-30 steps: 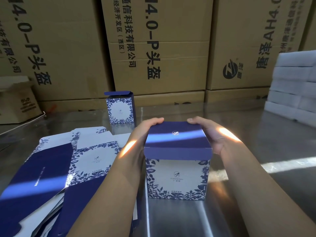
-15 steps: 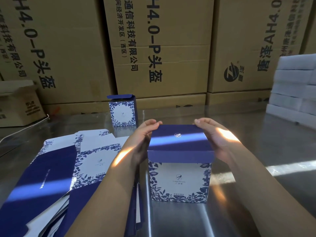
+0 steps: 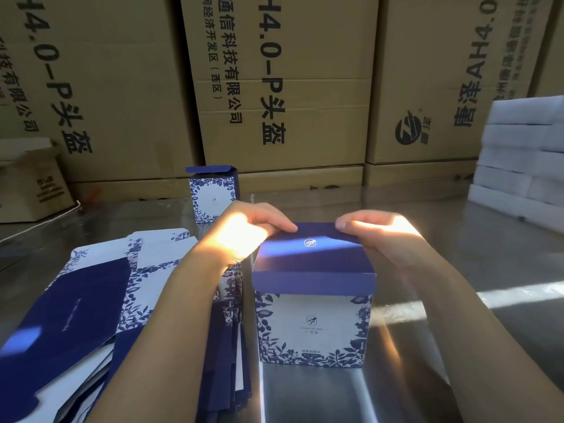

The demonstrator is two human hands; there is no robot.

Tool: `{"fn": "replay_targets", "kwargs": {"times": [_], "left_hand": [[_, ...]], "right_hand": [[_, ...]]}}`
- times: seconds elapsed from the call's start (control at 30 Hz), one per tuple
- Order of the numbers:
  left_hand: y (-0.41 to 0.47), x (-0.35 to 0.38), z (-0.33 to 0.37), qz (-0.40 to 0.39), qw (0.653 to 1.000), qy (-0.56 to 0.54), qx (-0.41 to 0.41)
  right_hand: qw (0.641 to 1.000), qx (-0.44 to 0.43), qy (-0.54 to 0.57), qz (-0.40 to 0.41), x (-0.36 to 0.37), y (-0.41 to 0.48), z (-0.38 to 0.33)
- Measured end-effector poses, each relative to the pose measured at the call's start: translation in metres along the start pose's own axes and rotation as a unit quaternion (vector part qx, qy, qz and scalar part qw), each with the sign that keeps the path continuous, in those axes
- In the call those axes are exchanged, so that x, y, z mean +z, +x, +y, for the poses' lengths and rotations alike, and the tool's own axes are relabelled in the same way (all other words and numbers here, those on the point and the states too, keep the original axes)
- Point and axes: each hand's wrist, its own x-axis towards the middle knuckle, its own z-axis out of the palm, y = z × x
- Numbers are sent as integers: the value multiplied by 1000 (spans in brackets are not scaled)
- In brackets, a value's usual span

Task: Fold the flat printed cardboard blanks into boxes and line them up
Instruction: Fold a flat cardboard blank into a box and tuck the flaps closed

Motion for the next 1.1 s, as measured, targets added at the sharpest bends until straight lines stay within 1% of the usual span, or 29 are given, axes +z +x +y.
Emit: {"fn": "replay_targets", "kwargs": {"times": [0.07,0.1,0.2,0.27,0.33,0.43,0.53,0.6,0.67,0.77,0.87,0.93,1.0,1.07,1.1], "left_hand": [[-1,-3,11,-31,995,98,3],[-2,-5,17,-48,990,130,-5],[-10,-12,32,-96,976,193,-22],[-13,-16,37,-126,969,214,-11],[-14,-19,39,-158,967,200,-12],[-15,-24,38,-201,966,159,-41],[-16,-28,36,-232,960,138,-68],[-17,-30,34,-250,958,121,-75],[-19,-32,34,-260,956,109,-82],[-19,-31,32,-253,957,114,-85],[-17,-30,28,-241,961,102,-89],[-14,-29,23,-220,967,88,-91],[-8,-24,16,-169,977,93,-86],[-2,-15,6,-104,986,111,-67],[1,-10,2,-74,990,102,-58]], "right_hand": [[998,5,-41,-39,-1,-3,-7],[997,-1,-71,-44,-2,-3,-10],[986,-49,-152,-54,-3,-5,-19],[980,-77,-164,-85,-2,-6,-22],[974,-86,-174,-119,-1,-8,-24],[962,-88,-197,-168,-4,-12,-26],[951,-63,-210,-219,-6,-15,-28],[946,-55,-218,-234,-7,-17,-29],[937,-56,-234,-253,-9,-17,-29],[926,-57,-239,-286,-11,-17,-27],[927,-61,-251,-271,-7,-13,-26],[934,-68,-254,-242,-1,-9,-25],[947,-84,-247,-186,4,-3,-21],[957,-107,-246,-108,11,3,-12],[958,-121,-250,-69,15,6,-7]]}}
